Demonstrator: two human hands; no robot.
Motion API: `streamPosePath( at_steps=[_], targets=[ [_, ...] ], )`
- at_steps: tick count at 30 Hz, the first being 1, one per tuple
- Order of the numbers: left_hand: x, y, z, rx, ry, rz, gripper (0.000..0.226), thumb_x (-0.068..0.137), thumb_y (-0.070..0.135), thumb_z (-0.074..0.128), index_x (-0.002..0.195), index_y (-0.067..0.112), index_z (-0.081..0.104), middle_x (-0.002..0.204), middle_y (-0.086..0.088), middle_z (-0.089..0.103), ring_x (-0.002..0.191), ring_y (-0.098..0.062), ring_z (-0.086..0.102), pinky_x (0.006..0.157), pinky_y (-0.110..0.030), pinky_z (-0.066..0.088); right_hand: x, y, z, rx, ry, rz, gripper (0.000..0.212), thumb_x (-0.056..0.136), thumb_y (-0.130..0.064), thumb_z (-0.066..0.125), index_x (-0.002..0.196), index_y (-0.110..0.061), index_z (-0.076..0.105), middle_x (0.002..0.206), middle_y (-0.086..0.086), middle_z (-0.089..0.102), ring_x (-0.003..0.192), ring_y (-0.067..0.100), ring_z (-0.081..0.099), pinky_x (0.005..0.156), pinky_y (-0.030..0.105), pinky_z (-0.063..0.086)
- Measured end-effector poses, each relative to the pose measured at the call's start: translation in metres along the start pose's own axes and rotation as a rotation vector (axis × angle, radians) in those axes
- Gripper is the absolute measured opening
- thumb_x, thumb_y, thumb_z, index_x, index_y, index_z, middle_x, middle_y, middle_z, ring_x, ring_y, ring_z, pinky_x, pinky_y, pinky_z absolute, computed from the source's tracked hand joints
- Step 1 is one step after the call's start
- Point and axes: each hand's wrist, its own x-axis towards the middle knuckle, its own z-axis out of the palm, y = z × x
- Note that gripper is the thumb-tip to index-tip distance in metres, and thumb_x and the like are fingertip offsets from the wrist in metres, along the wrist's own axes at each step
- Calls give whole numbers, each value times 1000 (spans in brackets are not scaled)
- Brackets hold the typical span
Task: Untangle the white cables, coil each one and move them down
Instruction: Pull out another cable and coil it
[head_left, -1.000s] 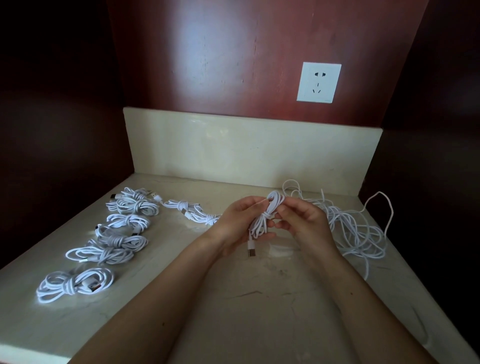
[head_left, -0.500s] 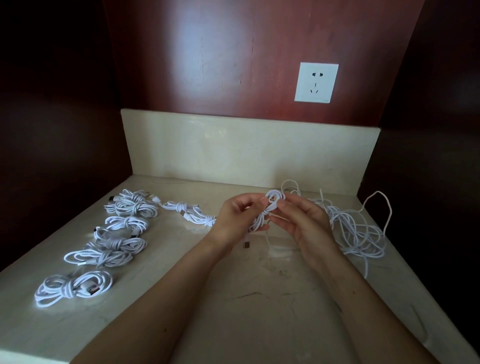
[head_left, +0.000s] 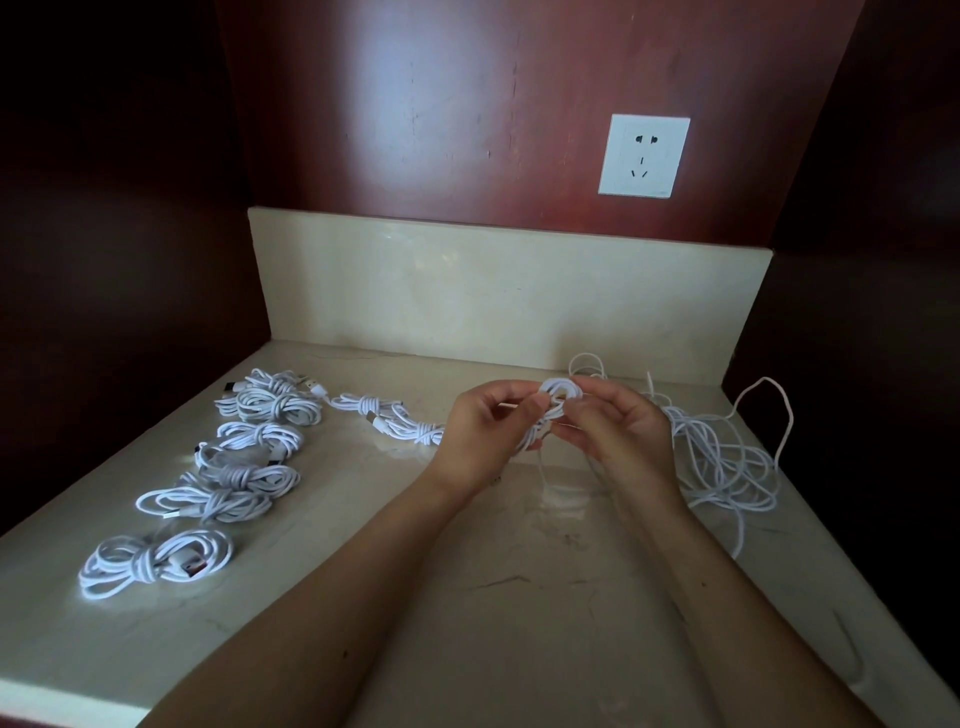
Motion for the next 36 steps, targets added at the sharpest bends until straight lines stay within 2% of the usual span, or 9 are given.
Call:
streamPosePath(
  at_steps=[3, 6, 13, 19, 22, 25, 28, 32, 36],
  targets=[
    [-1, 0, -1, 47, -3, 56, 13, 92, 8, 64, 100, 11, 73, 82, -6, 72, 71, -16, 64, 72, -40, 58, 0, 0, 1, 12, 19, -15, 18, 88, 8, 62, 99, -4, 69, 85, 8, 76, 79, 17, 72, 69, 26, 59],
    [-3, -1, 0, 95, -7, 99, 13, 92, 7, 64, 98, 15, 73, 70, 9, 70, 60, -9, 60, 53, -19, 49, 1, 1, 1, 18, 23, -23, 16, 89, 9, 61, 100, 0, 67, 80, 5, 75, 75, 15, 72, 67, 25, 60],
    [-2, 4, -2, 160, -80, 209, 20, 91, -1, 63, 104, 12, 71, 89, 11, 71, 69, 9, 61, 66, -8, 44, 0, 2, -1, 27, -32, -42, 20, 86, 12, 63, 93, -7, 61, 79, 6, 73, 71, 13, 70, 65, 27, 58],
    [3, 1, -8, 148, -25, 154, 20, 91, 0, 62, 100, 16, 70, 59, 20, 66, 52, 6, 54, 55, -9, 41, -4, 6, -3, -411, -126, -305, 29, 80, 8, 70, 87, -18, 59, 108, 8, 65, 81, 15, 70, 64, 39, 57],
    [4, 1, -9, 137, -21, 133, 21, 91, 2, 64, 95, 20, 72, 62, 17, 68, 54, 3, 55, 54, -13, 44, -3, 8, -5, -512, -132, -448, 21, 77, 1, 78, 83, -14, 65, 102, 3, 66, 85, 14, 68, 61, 30, 56],
    [6, 0, -10, 124, -13, 104, 21, 89, 5, 67, 90, 25, 73, 71, 7, 71, 64, -9, 59, 59, -19, 49, -1, 6, -8, -506, -33, -379, 15, 79, -8, 79, 80, -19, 69, 87, -5, 72, 74, 7, 69, 65, 23, 54],
    [8, 0, -13, 168, -42, 117, 16, 89, 6, 68, 100, 16, 73, 66, 12, 69, 57, -3, 57, 59, -15, 48, 0, 7, -9, -421, -19, -297, 18, 83, -7, 76, 80, -23, 66, 78, -6, 70, 70, 15, 70, 69, 33, 57],
    [9, 1, -20, 202, -80, 140, 16, 90, 8, 68, 104, 11, 74, 66, 12, 68, 57, -6, 56, 61, -17, 49, -1, 6, -7, -280, -51, -234, 19, 86, 1, 69, 90, -16, 62, 81, 6, 66, 66, 21, 69, 63, 33, 59],
    [8, 4, -24, 253, -132, 121, 18, 86, 13, 73, 104, 10, 74, 80, 9, 72, 60, -3, 55, 60, -18, 48, -4, 7, -4, -393, -84, -229, 26, 90, 0, 65, 98, -24, 68, 85, -3, 70, 65, 17, 71, 65, 33, 59]
  ],
)
